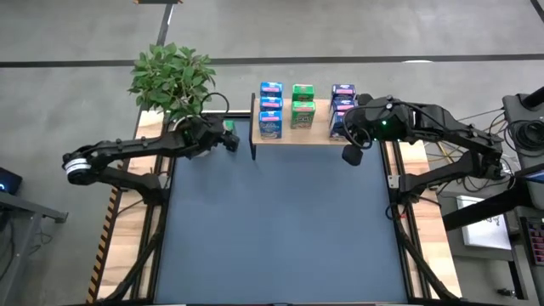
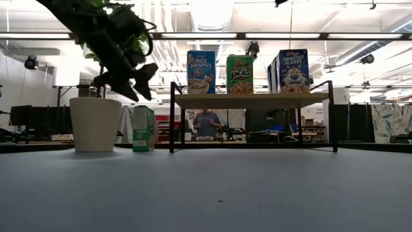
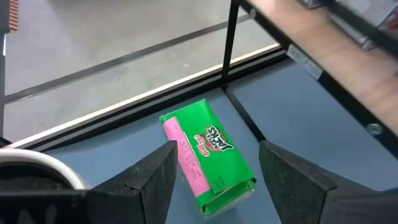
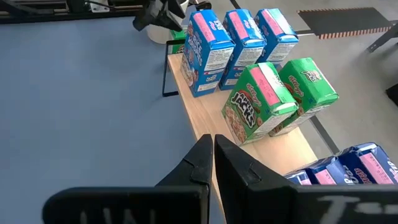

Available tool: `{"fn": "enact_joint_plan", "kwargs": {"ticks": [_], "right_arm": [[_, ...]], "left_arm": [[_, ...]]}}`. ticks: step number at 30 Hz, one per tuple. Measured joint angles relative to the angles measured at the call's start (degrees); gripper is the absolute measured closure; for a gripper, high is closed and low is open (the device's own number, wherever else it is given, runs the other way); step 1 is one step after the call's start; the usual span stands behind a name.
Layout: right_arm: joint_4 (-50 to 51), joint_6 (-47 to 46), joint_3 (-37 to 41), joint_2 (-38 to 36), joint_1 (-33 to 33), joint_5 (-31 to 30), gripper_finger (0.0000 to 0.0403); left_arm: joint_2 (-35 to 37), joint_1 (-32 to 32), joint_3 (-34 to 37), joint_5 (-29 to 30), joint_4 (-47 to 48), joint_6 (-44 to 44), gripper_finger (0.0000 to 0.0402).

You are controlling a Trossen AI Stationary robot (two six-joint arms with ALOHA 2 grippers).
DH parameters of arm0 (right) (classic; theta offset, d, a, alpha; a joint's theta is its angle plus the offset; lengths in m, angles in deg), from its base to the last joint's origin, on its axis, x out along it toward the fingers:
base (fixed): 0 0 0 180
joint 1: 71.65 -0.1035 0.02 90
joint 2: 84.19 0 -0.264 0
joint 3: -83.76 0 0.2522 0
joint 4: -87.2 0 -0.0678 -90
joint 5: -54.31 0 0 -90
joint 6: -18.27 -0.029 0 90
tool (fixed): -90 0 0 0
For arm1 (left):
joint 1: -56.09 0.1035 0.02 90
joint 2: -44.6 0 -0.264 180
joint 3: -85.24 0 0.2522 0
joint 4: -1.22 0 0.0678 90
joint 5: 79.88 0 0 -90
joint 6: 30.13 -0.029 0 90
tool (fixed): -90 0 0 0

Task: Stack cereal on shelf
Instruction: Put the green cereal box on the shelf aligned with the other green cereal boxes

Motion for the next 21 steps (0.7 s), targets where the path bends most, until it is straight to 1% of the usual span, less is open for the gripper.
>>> {"fn": "enact_joint_plan", "kwargs": {"ticks": [4, 9, 14, 17, 21], "right_arm": [[0.03, -0.32, 0.00, 0.00, 0.00, 0.03, 0.0394], [0.04, -0.35, 0.00, 0.00, 0.00, 0.03, 0.0394], [0.04, -0.64, 0.00, 0.00, 0.00, 0.04, 0.0394], [0.04, -0.75, 0.00, 0.00, 0.00, 0.04, 0.0394], [0.05, -0.79, 0.00, 0.00, 0.00, 0.04, 0.0394]], "left_arm": [[-2.04, 0.00, 0.42, 0.20, -1.01, 0.78, 0.0184], [-5.09, 0.00, -0.13, 0.24, -1.24, 1.25, 0.0151], [-6.74, 0.00, -0.19, 1.82, -1.92, 1.24, 0.0121], [-7.04, 0.00, -0.24, 2.15, -1.96, 1.18, 0.0114], [-7.10, -0.02, -0.24, 2.60, -1.95, 1.19, 0.0119]]}}
